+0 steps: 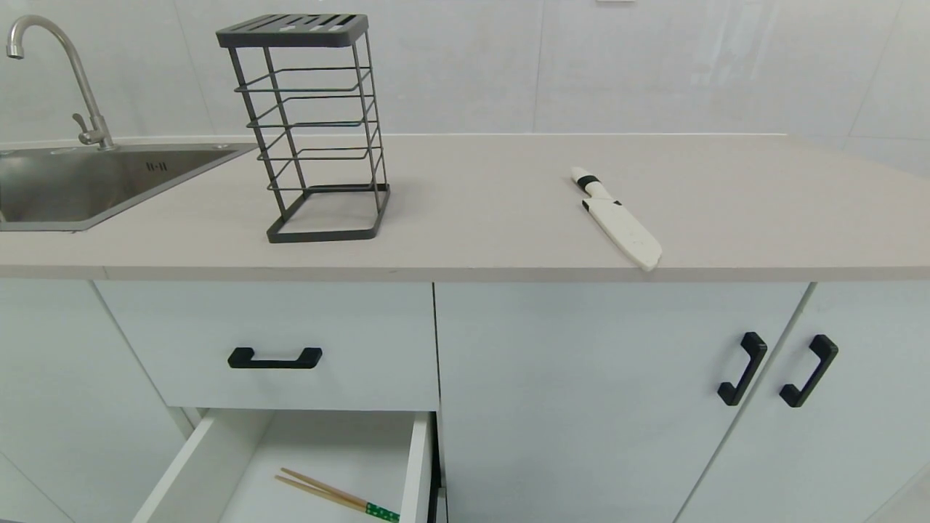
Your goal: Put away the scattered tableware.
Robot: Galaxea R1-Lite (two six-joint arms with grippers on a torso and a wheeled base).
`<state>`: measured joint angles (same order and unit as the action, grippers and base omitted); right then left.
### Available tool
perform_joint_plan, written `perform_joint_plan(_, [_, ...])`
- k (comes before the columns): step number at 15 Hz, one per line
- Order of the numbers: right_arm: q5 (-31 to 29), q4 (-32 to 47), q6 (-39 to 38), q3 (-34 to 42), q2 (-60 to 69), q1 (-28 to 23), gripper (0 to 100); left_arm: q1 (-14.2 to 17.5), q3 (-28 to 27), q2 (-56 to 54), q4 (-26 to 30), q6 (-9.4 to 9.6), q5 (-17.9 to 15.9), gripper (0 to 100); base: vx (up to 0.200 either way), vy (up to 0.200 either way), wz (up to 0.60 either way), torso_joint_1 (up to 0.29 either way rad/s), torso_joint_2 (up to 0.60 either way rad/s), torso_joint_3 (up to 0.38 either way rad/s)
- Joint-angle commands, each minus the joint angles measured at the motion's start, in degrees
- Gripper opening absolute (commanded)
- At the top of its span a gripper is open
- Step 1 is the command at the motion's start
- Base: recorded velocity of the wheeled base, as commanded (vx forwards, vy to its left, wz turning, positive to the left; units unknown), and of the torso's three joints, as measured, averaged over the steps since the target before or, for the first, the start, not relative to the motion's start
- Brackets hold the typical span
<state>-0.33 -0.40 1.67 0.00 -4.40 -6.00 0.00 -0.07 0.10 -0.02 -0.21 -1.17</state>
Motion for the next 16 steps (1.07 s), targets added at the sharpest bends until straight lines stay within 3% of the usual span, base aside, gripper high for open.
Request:
perform_joint_plan(1, [-0.02, -0.04, 0.0, 0.0, -0.26, 0.02, 100, 0.0, 0.07, 0.08, 0.02, 0.73, -0.24, 100, 0.0, 0.0, 0.0, 0.0, 0.0, 0.0])
perform_joint_plan(3, [0.07, 0.05, -0.09, 0.0, -0.26, 0.11, 100, 0.0, -1.25, 0.08, -2.52, 0.12, -0.94, 100, 0.0, 0.0, 0.0, 0.0, 0.0, 0.0])
perform_joint_plan(4, [-0.02, 0.05, -0.09, 0.0, -0.26, 0.02, 100, 0.0, -14.17, 3.86, -13.42, -2.43, -1.29, 100, 0.0, 0.0, 0.0, 0.0, 0.0, 0.0])
perform_joint_plan(5, [-0.02, 0.05, -0.09, 0.0, -0.26, 0.02, 100, -0.26, -23.83, 11.42, -16.59, -2.78, -2.7, 100, 0.0, 0.0, 0.0, 0.0, 0.0, 0.0])
perform_joint_plan(6, [-0.02, 0.05, -0.09, 0.0, -0.26, 0.11, 100, -0.26, -29.99, 14.14, -13.51, -1.02, -7.71, 100, 0.0, 0.0, 0.0, 0.0, 0.0, 0.0])
perform_joint_plan(7, [-0.02, 0.05, -0.18, 0.0, -0.26, 0.11, 100, -0.09, -29.81, 15.28, -4.11, 0.91, -16.23, 100, 0.0, 0.0, 0.0, 0.0, 0.0, 0.0])
perform_joint_plan(8, [0.07, 0.05, -0.18, 0.0, -0.26, 0.11, 100, 0.18, -29.55, 15.28, 3.98, 1.0, -21.24, 100, 0.0, 0.0, 0.0, 0.0, 0.0, 0.0])
perform_joint_plan(9, [0.07, 0.05, -0.09, 0.0, -0.26, 0.11, 100, 0.18, -29.55, 15.9, 17.95, 1.7, -28.89, 100, 0.0, 0.0, 0.0, 0.0, 0.0, 0.0])
perform_joint_plan(10, [0.07, 0.05, 0.0, 0.0, -0.26, 0.11, 100, -0.35, -29.55, 17.57, 23.93, 4.51, -31.53, 100, 0.0, 0.0, 0.0, 0.0, 0.0, 0.0])
perform_joint_plan(11, [0.07, 0.05, 0.09, 0.0, -0.26, 0.11, 100, -2.55, -29.55, 21.17, 27.97, 10.23, -32.23, 100, 0.0, 0.0, 0.0, 0.0, 0.0, 0.0])
perform_joint_plan(12, [0.07, -0.04, 0.09, 0.0, -0.26, 0.11, 100, -4.83, -29.55, 23.37, 30.08, 14.09, -32.23, 100, 0.0, 0.0, 0.0, 0.0, 0.0, 0.0])
perform_joint_plan(13, [0.24, 0.05, 0.0, 0.0, -0.26, 0.11, 100, -8.61, -29.37, 27.24, 35.0, 19.19, -31.61, 100, 0.0, 0.0, 0.0, 0.0, 0.0, 0.0])
perform_joint_plan(15, [0.07, 0.05, -0.09, 0.0, -0.26, 0.11, 100, -12.13, -29.37, 32.25, 43.97, 25.7, -31.53, 100, 0.0, 0.0, 0.0, 0.0, 0.0, 0.0])
perform_joint_plan(16, [0.07, 0.05, -0.09, 0.0, -0.26, 0.11, 100, -15.47, -29.19, 35.85, 46.96, 29.47, -31.44, 100, 0.0, 0.0, 0.0, 0.0, 0.0, 0.0])
